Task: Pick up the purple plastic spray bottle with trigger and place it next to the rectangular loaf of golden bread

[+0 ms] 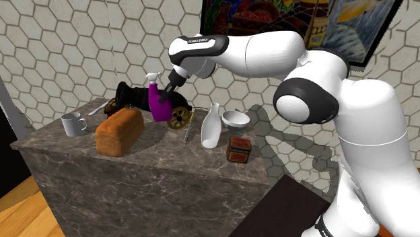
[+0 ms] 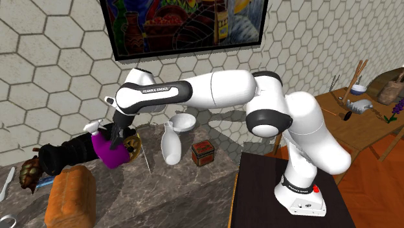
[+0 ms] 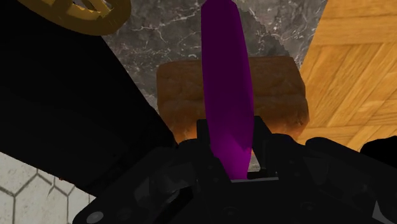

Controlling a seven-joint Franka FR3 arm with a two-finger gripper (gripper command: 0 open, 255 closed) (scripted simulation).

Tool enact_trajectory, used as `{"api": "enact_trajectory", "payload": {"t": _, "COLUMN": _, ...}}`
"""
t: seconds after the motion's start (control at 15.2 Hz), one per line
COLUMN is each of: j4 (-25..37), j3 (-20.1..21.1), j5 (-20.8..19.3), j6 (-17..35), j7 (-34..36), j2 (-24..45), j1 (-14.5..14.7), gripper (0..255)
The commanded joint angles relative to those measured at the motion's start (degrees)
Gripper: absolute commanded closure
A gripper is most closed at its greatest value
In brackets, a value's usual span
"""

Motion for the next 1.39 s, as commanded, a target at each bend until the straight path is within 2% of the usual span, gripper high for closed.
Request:
{"api": "enact_trajectory", "payload": {"t": 0.0, "j4": -0.9, "j3": 0.4, "j5": 0.7, "j6": 1.1, "j7": -0.8, "j2": 0.4, "j1": 0.0, "gripper": 255}}
{"api": "enact_trajectory", "payload": {"t": 1.32, "j4": -5.2, "j3": 5.5, "j5": 8.2, "j6": 9.6, "j7": -8.9, "j2": 6.2, "j1": -1.9, "gripper": 255}}
